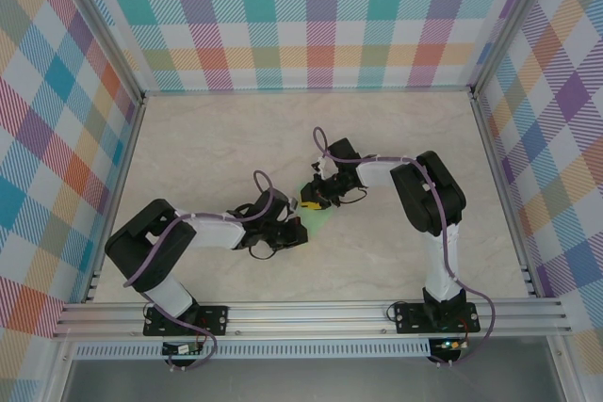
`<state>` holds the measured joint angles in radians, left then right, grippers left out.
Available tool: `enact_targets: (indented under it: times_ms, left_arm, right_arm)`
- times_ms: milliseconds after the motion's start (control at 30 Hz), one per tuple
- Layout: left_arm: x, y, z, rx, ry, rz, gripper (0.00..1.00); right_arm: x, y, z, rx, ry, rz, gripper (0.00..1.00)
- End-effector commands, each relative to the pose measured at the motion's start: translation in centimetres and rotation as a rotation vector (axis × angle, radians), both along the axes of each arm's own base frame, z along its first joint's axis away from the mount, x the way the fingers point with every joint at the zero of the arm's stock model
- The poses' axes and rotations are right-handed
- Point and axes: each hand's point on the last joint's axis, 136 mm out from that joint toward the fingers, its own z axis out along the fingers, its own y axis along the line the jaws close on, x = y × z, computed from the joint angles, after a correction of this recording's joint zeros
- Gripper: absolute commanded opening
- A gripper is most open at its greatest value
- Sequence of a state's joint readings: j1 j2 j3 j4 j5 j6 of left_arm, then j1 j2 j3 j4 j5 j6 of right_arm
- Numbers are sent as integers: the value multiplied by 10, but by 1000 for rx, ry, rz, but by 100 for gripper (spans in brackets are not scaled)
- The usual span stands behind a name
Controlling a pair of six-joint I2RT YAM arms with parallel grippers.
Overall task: Fold a paper plane with a square sheet of paper (pick it up from the middle)
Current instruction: Fourth fold the wing at the center of the table.
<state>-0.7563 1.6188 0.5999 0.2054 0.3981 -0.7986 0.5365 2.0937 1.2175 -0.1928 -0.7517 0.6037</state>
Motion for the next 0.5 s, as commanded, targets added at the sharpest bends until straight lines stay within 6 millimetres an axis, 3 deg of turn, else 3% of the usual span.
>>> enact_targets:
  times_ms: [0, 267, 467]
  left_arm:
    - [-31, 28, -26, 100, 106, 7, 5]
    - [-42, 33, -29, 102, 133, -6, 4]
    - [-45, 39, -10, 48, 81, 28, 3]
  right_arm:
    - [-42, -40, -75, -265, 176, -18, 20]
    - [-43, -41, -76, -270, 191, -42, 20]
    - [-48, -42, -81, -277, 214, -116, 20]
